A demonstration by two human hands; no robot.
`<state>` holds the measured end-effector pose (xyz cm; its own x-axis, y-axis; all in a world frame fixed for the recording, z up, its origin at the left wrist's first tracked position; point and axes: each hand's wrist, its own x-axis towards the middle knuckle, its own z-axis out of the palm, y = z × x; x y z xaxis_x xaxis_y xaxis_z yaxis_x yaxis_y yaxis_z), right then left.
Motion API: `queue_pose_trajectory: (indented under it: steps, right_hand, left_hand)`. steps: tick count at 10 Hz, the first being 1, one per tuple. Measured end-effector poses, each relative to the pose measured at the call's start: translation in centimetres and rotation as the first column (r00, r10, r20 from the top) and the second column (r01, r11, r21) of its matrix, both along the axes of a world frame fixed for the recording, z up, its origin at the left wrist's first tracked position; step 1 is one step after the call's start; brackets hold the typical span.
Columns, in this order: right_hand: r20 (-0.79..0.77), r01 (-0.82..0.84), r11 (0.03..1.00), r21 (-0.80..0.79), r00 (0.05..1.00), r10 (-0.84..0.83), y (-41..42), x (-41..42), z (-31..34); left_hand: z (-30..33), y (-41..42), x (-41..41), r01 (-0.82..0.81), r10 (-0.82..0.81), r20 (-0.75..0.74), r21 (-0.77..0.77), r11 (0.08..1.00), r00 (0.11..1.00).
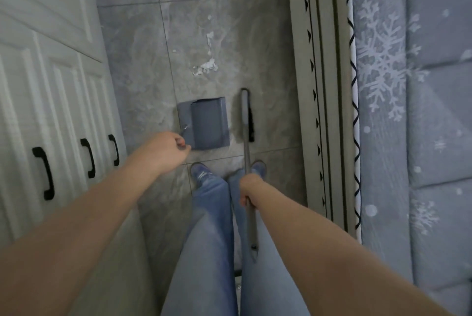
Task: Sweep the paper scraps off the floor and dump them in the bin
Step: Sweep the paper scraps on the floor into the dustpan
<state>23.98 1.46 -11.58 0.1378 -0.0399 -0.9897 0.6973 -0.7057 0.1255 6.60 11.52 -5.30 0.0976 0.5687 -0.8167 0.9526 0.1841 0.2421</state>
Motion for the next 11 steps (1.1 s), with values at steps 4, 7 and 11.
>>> queue_pose_trajectory:
  steps: [4, 7, 11]
  right_hand:
    - [0.011, -0.448, 0.894, 0.025, 0.894, 0.448, 0.9, 5.9, -1.4]
    - [-0.140, 0.215, 0.972, 0.100, 0.970, -0.200, -2.0, 0.4, 0.3]
    - [-0.103, -0.262, 0.962, -0.078, 0.962, 0.253, 1.7, 2.8, -1.4]
  left_hand:
    - [-1.1, 0.1, 0.6, -0.015, 0.015, -0.024, 0.000, 1.000, 1.000]
    - [0.3, -2.4, 0.5, -0.058, 0.057, -0.028, -0.021, 0.998, 0.998]
    - [-1.9, 0.8, -1.1, -0.007, 0.007, -0.033, -0.012, 1.000, 0.999]
